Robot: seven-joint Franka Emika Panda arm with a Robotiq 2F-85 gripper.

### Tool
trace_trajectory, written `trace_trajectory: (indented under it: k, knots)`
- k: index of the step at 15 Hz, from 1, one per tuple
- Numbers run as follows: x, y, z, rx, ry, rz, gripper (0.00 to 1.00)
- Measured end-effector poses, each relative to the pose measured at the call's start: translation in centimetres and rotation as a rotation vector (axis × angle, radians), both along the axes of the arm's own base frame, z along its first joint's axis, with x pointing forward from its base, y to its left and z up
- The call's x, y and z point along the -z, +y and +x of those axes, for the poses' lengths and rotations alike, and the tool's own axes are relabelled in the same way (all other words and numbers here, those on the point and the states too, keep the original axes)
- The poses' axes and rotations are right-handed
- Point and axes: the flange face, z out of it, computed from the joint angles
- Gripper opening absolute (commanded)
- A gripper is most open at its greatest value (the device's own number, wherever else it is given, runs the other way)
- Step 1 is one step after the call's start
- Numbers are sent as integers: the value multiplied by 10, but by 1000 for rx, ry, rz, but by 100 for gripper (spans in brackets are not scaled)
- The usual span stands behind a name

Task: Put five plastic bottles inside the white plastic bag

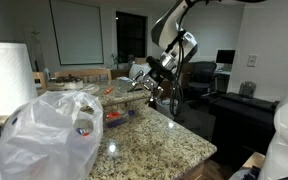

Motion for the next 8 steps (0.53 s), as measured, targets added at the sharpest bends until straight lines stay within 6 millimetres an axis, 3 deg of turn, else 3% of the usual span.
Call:
trace_trajectory:
  k: [3, 8]
  knots:
    - [6, 5, 12, -1, 7, 18, 100]
    - [14, 9, 56, 30, 4, -10, 100]
